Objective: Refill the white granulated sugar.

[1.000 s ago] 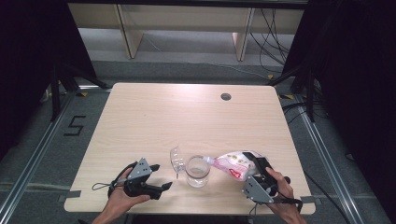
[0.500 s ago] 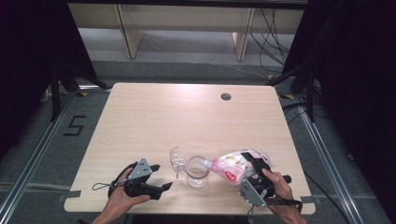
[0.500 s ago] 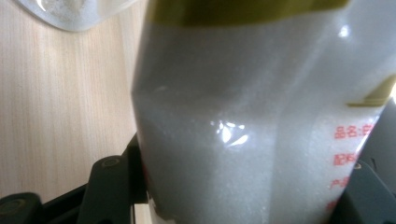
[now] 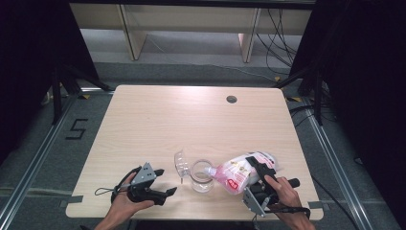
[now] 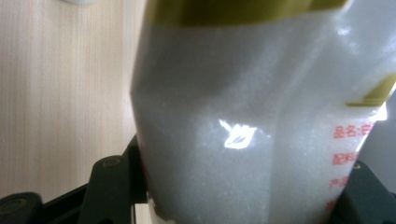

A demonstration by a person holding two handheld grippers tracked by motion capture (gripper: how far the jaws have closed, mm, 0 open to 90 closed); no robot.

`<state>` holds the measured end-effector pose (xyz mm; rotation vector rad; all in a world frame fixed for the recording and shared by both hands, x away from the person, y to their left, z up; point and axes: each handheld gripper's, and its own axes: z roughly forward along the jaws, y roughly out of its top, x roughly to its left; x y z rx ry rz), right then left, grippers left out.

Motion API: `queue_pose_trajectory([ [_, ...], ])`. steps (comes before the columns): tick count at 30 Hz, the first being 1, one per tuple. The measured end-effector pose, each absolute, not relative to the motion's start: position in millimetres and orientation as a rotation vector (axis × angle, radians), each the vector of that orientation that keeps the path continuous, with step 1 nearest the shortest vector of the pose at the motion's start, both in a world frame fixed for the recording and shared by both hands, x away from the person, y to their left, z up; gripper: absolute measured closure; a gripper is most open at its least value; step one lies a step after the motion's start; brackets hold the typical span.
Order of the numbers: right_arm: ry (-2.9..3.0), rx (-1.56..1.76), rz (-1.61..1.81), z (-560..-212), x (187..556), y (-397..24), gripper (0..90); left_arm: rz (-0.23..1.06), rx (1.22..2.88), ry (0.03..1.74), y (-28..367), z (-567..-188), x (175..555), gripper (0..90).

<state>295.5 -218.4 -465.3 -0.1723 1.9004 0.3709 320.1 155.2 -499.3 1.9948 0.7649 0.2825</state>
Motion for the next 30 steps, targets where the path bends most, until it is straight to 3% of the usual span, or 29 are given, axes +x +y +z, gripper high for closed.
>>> queue_pose_trajectory([
  [30, 1.808, -0.355, 0.174, -458.4, 293.5, -207.0, 43.4, 0.293, 2.008, 0.76, 155.2, -499.9, 320.8, 19.1],
])
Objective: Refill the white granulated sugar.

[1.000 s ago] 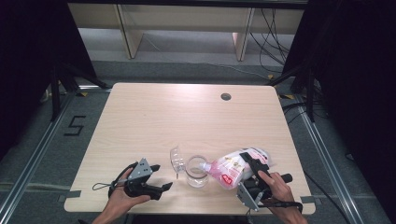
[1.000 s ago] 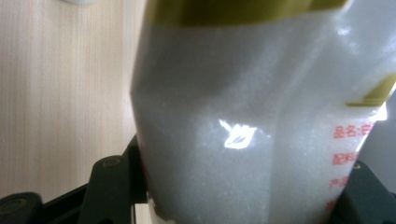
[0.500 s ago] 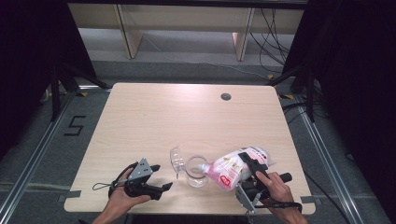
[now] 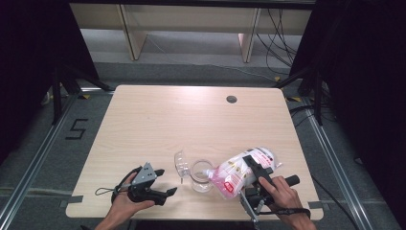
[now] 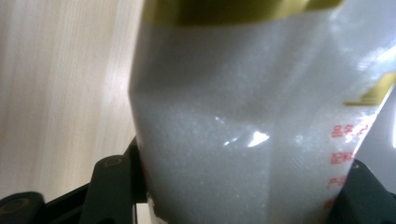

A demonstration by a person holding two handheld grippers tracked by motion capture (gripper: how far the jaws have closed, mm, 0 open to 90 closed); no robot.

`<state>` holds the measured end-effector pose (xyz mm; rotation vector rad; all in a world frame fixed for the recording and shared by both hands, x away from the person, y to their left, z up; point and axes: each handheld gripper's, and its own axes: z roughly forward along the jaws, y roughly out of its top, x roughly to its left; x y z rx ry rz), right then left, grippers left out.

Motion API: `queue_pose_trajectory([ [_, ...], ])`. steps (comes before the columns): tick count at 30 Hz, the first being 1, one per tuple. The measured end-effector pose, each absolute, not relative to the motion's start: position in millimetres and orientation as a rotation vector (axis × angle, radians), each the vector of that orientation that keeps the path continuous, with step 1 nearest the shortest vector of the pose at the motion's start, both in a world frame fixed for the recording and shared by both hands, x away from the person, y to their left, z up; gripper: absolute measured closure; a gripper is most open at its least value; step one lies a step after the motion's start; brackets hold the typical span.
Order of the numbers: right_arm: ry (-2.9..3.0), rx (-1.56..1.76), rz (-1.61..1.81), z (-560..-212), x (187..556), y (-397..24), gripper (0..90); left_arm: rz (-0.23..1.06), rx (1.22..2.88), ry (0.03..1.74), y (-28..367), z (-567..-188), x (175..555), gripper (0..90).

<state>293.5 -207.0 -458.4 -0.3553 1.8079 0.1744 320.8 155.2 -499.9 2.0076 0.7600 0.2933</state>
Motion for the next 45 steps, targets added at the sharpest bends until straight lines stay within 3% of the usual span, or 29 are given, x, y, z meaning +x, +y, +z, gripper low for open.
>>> queue_pose_trajectory([
  [45, 1.754, -0.448, 0.056, -448.1, 294.9, -203.8, 45.1, 0.295, 2.008, 0.759, 155.2, -499.7, 321.0, 19.1],
])
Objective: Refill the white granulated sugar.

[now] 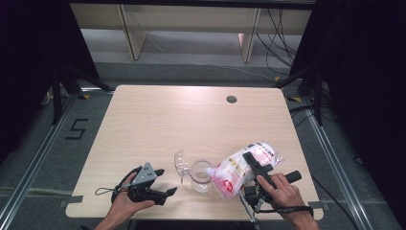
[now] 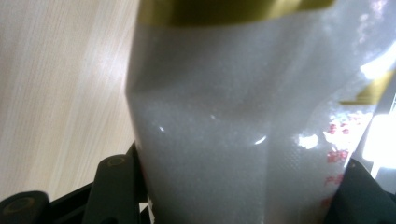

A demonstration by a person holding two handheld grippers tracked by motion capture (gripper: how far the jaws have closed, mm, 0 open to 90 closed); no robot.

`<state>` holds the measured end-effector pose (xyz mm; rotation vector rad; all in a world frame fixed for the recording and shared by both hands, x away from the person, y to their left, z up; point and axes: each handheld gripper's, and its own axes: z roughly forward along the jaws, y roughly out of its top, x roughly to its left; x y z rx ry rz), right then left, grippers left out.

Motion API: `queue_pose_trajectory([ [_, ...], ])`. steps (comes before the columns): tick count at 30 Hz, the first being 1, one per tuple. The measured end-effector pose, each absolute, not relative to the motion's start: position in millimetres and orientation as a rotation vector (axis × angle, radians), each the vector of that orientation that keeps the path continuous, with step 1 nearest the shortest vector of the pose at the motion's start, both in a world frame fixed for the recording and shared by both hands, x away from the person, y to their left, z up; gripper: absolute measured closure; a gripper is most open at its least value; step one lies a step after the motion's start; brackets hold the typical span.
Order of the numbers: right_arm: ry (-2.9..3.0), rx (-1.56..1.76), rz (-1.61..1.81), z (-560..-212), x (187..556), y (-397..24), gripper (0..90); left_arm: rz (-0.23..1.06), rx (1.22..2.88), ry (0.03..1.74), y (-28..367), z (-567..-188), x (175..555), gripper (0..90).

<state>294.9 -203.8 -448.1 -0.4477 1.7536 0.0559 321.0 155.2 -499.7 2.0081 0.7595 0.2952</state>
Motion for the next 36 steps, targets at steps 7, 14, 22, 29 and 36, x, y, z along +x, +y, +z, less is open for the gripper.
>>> queue_pose_trajectory([
  [7, 1.74, -0.447, 0.049, -448.9, 294.4, -203.9, 45.3, 0.288, 1.993, 0.764, 154.6, -499.7, 320.8, 19.1],
  [14, 1.709, -0.484, 0.02, -444.2, 294.9, -201.2, 45.5, 0.302, 2.018, 0.753, 155.7, -499.3, 321.3, 19.1],
  [22, 1.715, -0.485, 0.011, -445.2, 296.4, -203.0, 45.7, 0.298, 2.002, 0.745, 155.1, -499.5, 321.6, 19.1],
  [29, 1.716, -0.475, 0.02, -443.8, 294.8, -201.4, 45.9, 0.287, 1.994, 0.768, 154.8, -499.3, 320.6, 19.1],
  [36, 1.727, -0.454, 0.002, -446.6, 293.0, -201.9, 46.0, 0.287, 1.995, 0.766, 154.8, -499.3, 320.5, 19.1],
])
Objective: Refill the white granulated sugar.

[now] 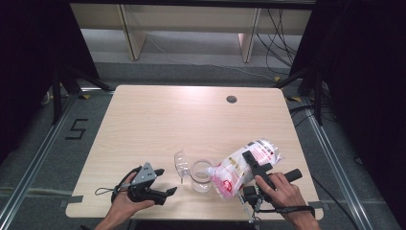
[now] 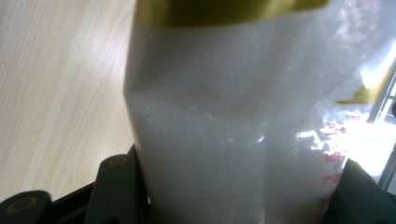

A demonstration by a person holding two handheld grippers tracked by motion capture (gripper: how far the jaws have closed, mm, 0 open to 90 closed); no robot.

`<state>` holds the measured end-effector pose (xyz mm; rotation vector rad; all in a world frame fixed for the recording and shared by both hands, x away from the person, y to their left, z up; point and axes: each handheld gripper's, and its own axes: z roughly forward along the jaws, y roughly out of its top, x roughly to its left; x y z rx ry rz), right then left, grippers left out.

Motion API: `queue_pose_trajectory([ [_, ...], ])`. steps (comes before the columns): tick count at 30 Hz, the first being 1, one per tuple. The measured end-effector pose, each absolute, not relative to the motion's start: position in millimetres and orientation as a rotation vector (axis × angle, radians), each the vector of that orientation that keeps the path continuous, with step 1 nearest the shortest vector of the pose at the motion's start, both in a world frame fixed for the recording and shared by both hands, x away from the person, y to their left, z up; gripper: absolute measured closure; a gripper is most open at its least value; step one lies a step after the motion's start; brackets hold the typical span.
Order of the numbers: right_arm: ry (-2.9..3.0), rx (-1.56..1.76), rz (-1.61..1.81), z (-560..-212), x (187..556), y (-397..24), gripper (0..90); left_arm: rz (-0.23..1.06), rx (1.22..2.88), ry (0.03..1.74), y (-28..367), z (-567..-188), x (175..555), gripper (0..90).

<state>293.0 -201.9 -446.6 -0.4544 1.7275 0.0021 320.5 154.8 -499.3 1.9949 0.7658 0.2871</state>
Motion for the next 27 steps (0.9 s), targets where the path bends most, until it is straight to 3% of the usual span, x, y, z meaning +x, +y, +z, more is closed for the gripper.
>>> queue_pose_trajectory([
  [27, 1.697, -0.51, 0.002, -442.2, 294.2, -201.1, 47.0, 0.291, 1.996, 0.76, 155.2, -498.6, 320.5, 19.1],
])
